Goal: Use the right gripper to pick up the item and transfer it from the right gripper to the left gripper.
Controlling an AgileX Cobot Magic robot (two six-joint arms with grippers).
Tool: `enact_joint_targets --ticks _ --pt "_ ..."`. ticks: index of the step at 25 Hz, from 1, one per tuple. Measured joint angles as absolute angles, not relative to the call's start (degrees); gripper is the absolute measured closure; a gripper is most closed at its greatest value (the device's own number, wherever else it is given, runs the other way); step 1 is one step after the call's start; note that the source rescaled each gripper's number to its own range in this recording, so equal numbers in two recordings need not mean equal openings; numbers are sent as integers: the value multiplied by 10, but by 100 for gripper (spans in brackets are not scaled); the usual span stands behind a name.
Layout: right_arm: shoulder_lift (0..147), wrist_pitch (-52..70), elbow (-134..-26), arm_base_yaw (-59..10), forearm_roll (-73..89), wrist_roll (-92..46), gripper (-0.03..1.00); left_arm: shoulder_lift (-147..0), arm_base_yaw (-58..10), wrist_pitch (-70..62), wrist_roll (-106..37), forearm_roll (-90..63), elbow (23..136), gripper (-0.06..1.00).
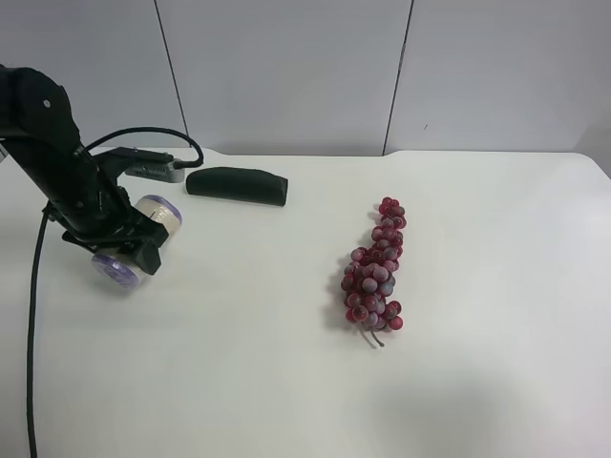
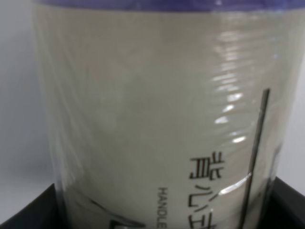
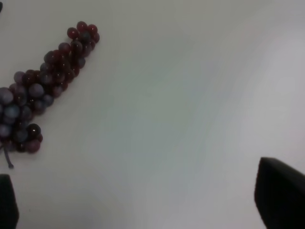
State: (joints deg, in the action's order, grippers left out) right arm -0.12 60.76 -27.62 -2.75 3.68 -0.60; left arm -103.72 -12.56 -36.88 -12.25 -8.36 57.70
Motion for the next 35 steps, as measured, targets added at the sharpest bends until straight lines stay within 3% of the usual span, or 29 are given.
enact_joint_targets --ticks 19,20,22,23,25,28,35 --pt "-1 608 -276 -28 37 -6 -2 -1074 -126 -309 -123 -84 577 93" --pt "-1 608 -276 -28 37 -6 -2 -1075 -126 -305 -121 -84 577 86" --pt "-1 608 -276 -28 37 -6 -2 -1075 -126 -292 -106 -84 577 37" --pt "-1 608 -276 -28 37 -6 -2 -1075 -126 -286 -100 -84 577 21" --pt "-1 608 -276 -28 37 -6 -2 -1075 -126 -278 -95 -84 577 3" --pt "-1 608 -276 -28 37 -6 -2 -1075 -126 -271 -95 -84 577 -3" --pt "-1 608 -276 -28 37 -6 -2 -1046 -126 -308 -95 -71 577 -4"
